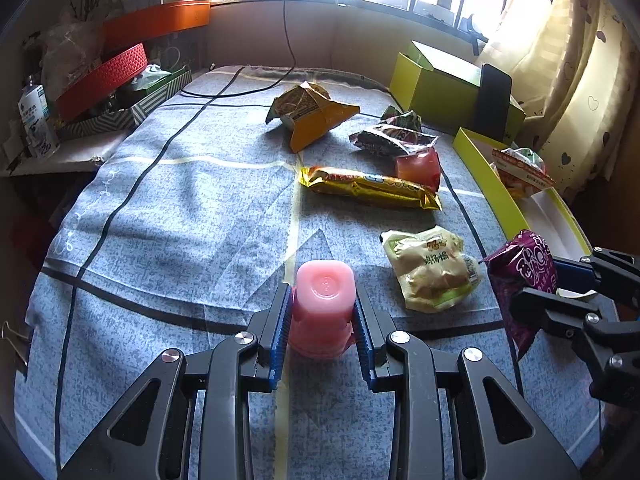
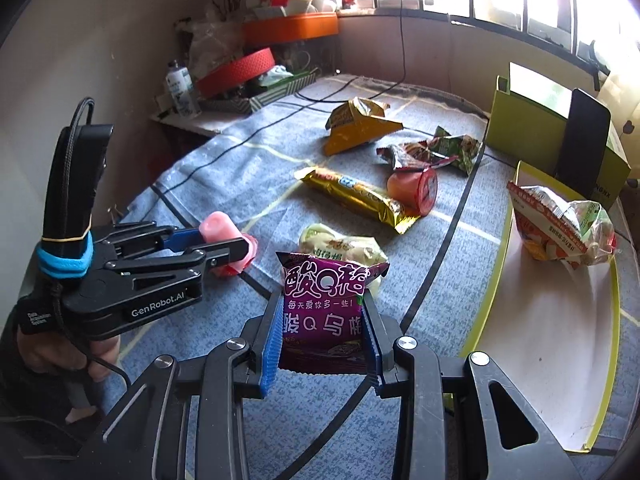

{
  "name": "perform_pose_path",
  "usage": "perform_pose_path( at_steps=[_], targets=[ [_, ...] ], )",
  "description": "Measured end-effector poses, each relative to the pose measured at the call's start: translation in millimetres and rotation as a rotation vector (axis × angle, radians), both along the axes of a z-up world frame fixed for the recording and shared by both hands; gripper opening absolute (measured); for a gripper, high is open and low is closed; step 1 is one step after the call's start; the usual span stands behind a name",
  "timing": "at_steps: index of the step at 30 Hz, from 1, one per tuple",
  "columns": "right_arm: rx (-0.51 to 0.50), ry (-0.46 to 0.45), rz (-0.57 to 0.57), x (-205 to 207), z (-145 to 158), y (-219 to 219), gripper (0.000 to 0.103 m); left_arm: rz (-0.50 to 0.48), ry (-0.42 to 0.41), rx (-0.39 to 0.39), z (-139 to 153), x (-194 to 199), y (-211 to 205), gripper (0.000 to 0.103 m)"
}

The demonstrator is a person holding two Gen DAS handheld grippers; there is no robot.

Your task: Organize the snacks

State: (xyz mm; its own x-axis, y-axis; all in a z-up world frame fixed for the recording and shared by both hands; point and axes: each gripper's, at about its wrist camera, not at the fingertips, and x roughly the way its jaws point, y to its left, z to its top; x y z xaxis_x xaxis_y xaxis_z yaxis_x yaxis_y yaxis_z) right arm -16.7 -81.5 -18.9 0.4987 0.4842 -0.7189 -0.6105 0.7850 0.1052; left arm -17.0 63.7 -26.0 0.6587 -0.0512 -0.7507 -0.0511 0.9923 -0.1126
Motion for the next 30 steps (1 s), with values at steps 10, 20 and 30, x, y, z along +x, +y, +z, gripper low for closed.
perform_pose_path(
  at_steps=[10,20,30],
  targets=[
    [0.055,-0.056,-0.091,16.7,26.9,-32.5,0.033,-0.03,-0.092,0.006,39.1,20.5,-9.3,0.031],
    [0.071,-0.052,-0.202,27.4,28.7,-72.1,0.033,-0.098,-0.117,-0.012,49.1,45.3,-42.0,0.019],
    [0.067,-0.038,-0.27,30.7,24.6,-99.0,0.033,-0.139,-0.121,-0.07,47.3,49.6,-47.8,0.009]
  ],
)
